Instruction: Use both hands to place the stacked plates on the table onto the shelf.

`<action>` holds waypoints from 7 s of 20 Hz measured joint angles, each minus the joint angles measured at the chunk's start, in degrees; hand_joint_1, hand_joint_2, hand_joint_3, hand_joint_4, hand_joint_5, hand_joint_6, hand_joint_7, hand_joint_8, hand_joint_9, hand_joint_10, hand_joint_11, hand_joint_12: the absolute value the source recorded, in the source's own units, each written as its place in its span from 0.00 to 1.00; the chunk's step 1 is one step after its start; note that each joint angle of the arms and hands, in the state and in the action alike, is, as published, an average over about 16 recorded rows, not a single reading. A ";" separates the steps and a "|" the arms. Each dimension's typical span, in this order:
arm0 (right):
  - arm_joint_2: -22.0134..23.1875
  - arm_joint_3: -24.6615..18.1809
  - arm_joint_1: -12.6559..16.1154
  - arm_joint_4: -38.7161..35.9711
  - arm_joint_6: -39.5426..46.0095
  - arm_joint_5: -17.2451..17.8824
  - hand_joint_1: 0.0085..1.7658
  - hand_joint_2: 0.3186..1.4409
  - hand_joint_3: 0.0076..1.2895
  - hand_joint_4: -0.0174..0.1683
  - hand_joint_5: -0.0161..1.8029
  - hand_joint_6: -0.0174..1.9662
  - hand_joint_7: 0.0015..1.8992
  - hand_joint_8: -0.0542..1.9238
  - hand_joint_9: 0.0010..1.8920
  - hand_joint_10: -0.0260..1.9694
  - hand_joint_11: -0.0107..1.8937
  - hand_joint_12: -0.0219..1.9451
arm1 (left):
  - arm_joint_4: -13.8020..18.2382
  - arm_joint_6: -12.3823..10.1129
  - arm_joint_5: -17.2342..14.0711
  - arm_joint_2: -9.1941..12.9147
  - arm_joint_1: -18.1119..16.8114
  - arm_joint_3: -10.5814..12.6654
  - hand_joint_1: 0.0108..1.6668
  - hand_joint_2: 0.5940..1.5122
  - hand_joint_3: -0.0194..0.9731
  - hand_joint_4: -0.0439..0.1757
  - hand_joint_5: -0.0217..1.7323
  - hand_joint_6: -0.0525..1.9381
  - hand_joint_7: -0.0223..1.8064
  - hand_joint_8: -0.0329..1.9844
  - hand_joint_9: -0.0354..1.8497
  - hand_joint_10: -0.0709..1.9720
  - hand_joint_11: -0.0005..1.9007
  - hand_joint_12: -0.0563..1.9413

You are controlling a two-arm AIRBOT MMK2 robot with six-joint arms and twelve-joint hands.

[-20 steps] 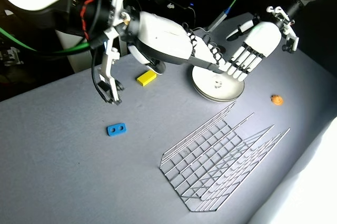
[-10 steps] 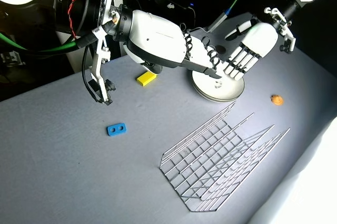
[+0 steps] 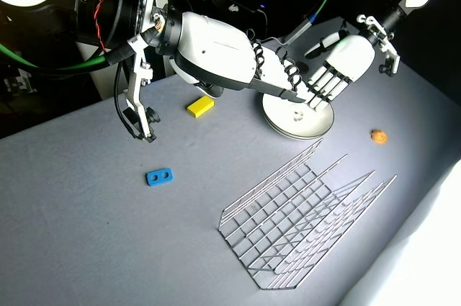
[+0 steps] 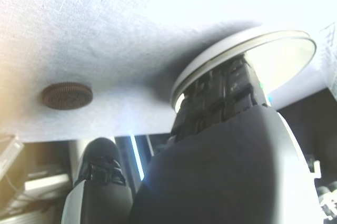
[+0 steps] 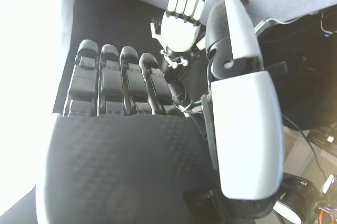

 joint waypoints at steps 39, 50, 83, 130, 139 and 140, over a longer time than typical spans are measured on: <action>-28.72 19.27 -8.74 0.19 -19.30 -1.12 0.57 0.74 0.01 0.08 0.09 0.02 0.09 0.03 0.09 0.03 0.04 0.26 | -3.64 -5.19 5.43 -0.47 -1.43 -8.37 0.01 0.62 0.02 0.19 0.01 0.02 0.01 0.01 0.02 0.03 0.01 0.03; -33.07 23.01 -7.75 0.09 -20.42 0.66 0.62 0.67 0.01 0.06 0.33 0.19 0.36 0.21 0.43 0.10 0.29 0.63 | -3.18 -5.39 4.88 -0.41 -2.92 -7.47 0.01 0.62 0.02 0.20 0.01 0.02 0.01 0.01 0.02 0.03 0.01 0.03; -19.05 9.37 4.45 3.13 -11.14 -1.54 0.74 0.64 0.00 0.10 0.46 0.60 0.50 0.52 0.49 0.59 0.41 0.62 | 2.68 -11.39 0.73 3.54 -20.87 8.85 0.01 0.62 0.02 0.22 0.02 0.03 0.02 0.01 0.03 0.04 0.01 0.03; -16.43 27.70 14.30 2.79 35.98 -9.46 0.76 0.67 0.00 0.05 0.43 0.62 0.48 0.57 0.47 0.62 0.38 0.69 | -1.47 -5.57 8.61 3.10 -6.42 -3.01 0.01 0.63 0.02 0.22 0.02 0.03 0.02 0.01 0.03 0.04 0.01 0.03; -19.73 32.76 11.66 4.58 36.19 -9.84 0.76 0.67 0.00 0.05 0.43 0.62 0.48 0.57 0.46 0.63 0.36 0.70 | -1.51 -5.45 8.65 3.07 -6.14 -2.66 0.01 0.63 0.02 0.22 0.02 0.03 0.02 0.01 0.03 0.04 0.01 0.03; -20.07 33.19 11.35 4.71 36.21 -9.93 0.76 0.67 0.00 0.05 0.43 0.62 0.48 0.57 0.45 0.64 0.36 0.71 | -1.51 -5.44 8.63 3.07 -6.06 -2.65 0.01 0.63 0.02 0.22 0.02 0.03 0.02 0.01 0.03 0.04 0.01 0.03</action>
